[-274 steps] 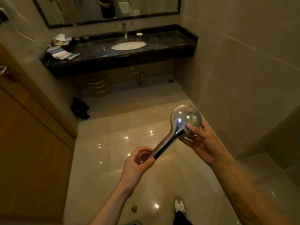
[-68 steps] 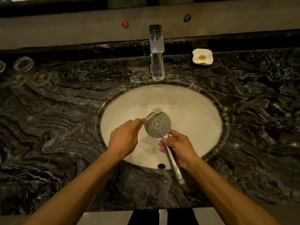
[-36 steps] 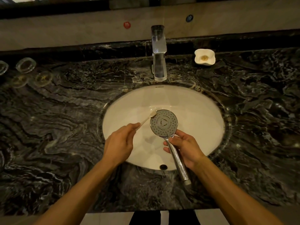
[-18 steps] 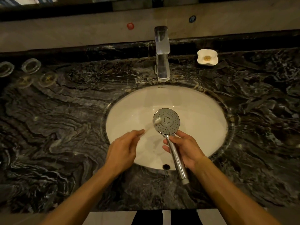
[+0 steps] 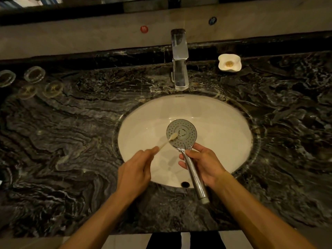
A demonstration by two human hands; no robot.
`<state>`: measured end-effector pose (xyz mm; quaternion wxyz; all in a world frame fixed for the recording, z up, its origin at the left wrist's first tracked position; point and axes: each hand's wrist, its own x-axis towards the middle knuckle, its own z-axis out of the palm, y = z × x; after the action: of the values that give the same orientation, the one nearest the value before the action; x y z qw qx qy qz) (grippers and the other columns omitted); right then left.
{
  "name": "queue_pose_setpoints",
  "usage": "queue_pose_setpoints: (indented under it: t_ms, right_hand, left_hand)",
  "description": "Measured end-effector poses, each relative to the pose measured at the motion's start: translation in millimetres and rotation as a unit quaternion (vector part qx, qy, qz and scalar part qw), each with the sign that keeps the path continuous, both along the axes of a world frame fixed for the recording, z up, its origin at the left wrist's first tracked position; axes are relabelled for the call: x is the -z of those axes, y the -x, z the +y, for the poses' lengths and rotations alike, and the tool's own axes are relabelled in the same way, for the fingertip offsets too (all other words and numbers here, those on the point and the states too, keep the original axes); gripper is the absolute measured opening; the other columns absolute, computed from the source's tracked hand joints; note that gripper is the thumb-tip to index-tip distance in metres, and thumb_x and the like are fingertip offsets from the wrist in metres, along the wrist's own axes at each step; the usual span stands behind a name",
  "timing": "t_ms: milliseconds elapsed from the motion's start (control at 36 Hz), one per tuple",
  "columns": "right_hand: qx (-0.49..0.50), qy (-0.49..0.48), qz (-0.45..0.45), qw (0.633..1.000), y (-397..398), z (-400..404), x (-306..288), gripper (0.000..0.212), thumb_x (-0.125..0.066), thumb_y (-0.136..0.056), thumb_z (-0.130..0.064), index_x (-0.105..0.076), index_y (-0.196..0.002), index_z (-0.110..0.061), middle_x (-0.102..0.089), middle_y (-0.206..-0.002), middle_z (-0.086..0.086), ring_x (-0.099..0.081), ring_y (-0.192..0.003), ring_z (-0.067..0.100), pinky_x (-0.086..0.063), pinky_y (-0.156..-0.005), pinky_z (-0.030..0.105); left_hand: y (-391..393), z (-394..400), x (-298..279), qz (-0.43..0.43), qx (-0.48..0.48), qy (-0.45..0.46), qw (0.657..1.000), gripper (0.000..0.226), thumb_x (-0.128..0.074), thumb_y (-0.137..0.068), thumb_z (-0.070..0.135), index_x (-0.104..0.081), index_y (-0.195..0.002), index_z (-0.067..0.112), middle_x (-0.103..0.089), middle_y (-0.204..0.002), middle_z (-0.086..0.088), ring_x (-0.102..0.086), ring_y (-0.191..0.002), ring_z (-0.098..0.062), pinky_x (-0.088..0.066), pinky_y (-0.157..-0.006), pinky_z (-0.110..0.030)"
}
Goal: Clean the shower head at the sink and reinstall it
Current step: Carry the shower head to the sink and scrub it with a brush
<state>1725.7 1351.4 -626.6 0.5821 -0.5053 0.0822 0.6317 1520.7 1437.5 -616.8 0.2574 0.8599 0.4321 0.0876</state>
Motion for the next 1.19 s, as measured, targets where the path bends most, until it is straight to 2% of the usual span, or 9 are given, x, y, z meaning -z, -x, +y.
queue_pose_setpoints:
  t_ms: [194, 361, 444, 611, 778, 889, 1056, 1111, 1194]
  right_hand:
    - [0.013, 0.011, -0.002, 1.0, 1, 4, -2, 0.031, -0.059, -0.091, 0.007, -0.065, -0.118, -0.006, -0.071, -0.104, 0.02, -0.07, -0.087, 0.028, -0.062, -0.073, 0.041]
    - [0.02, 0.01, -0.009, 1.0, -3, 3, -2, 0.033, -0.059, -0.09, 0.008, -0.064, -0.119, -0.005, -0.071, -0.103, 0.021, -0.07, -0.085, 0.028, -0.062, -0.072, 0.041]
    - [0.011, 0.01, -0.022, 1.0, 1, 4, -2, 0.033, -0.059, -0.09, 0.007, -0.065, -0.12, -0.006, -0.072, -0.107, 0.021, -0.07, -0.091, 0.03, -0.061, -0.074, 0.041]
    - [-0.01, 0.01, -0.065, 0.998, 2, 4, -4, 0.036, -0.059, -0.09, 0.007, -0.065, -0.121, -0.009, -0.071, -0.11, 0.023, -0.068, -0.09, 0.03, -0.061, -0.076, 0.042]
    - [-0.08, 0.021, -0.168, 0.982, 3, 3, -8, 0.037, -0.06, -0.09, 0.006, -0.065, -0.121, -0.014, -0.072, -0.107, 0.022, -0.068, -0.085, 0.028, -0.061, -0.081, 0.045]
    - [-0.072, 0.036, -0.185, 0.979, 0, 8, -9, 0.04, -0.06, -0.091, 0.005, -0.063, -0.126, -0.013, -0.075, -0.103, 0.015, -0.069, -0.086, 0.027, -0.062, -0.078, 0.041]
    - [-0.036, 0.04, -0.132, 0.99, -9, -2, -9, 0.035, -0.061, -0.089, 0.008, -0.066, -0.118, -0.011, -0.076, -0.095, 0.013, -0.068, -0.088, 0.03, -0.06, -0.082, 0.046]
    - [-0.036, 0.04, -0.132, 0.99, -6, -5, -7, 0.038, -0.061, -0.089, 0.008, -0.064, -0.121, -0.012, -0.075, -0.095, 0.015, -0.067, -0.087, 0.03, -0.061, -0.079, 0.044]
    - [-0.029, 0.038, -0.123, 0.991, -2, -6, -7, 0.037, -0.061, -0.089, 0.008, -0.064, -0.119, -0.014, -0.075, -0.092, 0.014, -0.067, -0.086, 0.03, -0.062, -0.078, 0.044]
  left_hand:
    - [-2, -10, -4, 0.04, 0.069, 0.016, 0.997, 0.054, -0.011, -0.093, 0.061, -0.045, -0.132, 0.045, -0.061, -0.093, 0.01, -0.062, -0.081, -0.012, -0.055, -0.061, -0.039]
    - [1, 7, -7, 0.025, 0.042, -0.014, 0.999, 0.036, -0.041, -0.095, 0.033, -0.048, -0.129, 0.043, -0.063, -0.09, 0.011, -0.062, -0.077, -0.012, -0.055, -0.062, -0.038]
    - [-10, 0, -11, 0.038, 0.094, 0.002, 0.995, 0.038, -0.041, -0.095, 0.034, -0.043, -0.131, 0.045, -0.062, -0.092, 0.01, -0.063, -0.081, -0.014, -0.055, -0.063, -0.04]
    - [-11, 19, -12, 0.032, 0.085, -0.002, 0.996, 0.034, -0.035, -0.096, 0.041, -0.048, -0.127, 0.045, -0.068, -0.099, 0.011, -0.065, -0.086, -0.012, -0.056, -0.068, -0.039]
    - [-22, 34, -29, 0.098, 0.189, -0.095, 0.972, 0.032, -0.044, -0.094, 0.032, -0.05, -0.123, 0.044, -0.062, -0.083, 0.008, -0.061, -0.058, -0.021, -0.048, -0.043, -0.033]
    - [-37, 26, -27, 0.103, 0.145, -0.105, 0.978, 0.034, -0.052, -0.094, 0.024, -0.051, -0.125, 0.037, -0.06, -0.082, 0.005, -0.056, -0.052, -0.024, -0.048, -0.041, -0.034]
    - [-14, 11, -12, 0.086, 0.149, -0.061, 0.983, 0.038, -0.048, -0.092, 0.032, -0.042, -0.128, 0.043, -0.059, -0.082, 0.007, -0.059, -0.059, -0.021, -0.051, -0.043, -0.036]
    - [-16, 10, -8, 0.088, 0.122, -0.065, 0.986, 0.041, -0.053, -0.093, 0.026, -0.041, -0.129, 0.042, -0.057, -0.081, 0.005, -0.057, -0.055, -0.022, -0.051, -0.042, -0.038]
    - [-26, 12, -6, 0.084, 0.057, -0.06, 0.993, 0.037, -0.047, -0.097, 0.025, -0.044, -0.13, 0.041, -0.056, -0.083, 0.007, -0.057, -0.06, -0.019, -0.052, -0.048, -0.039]
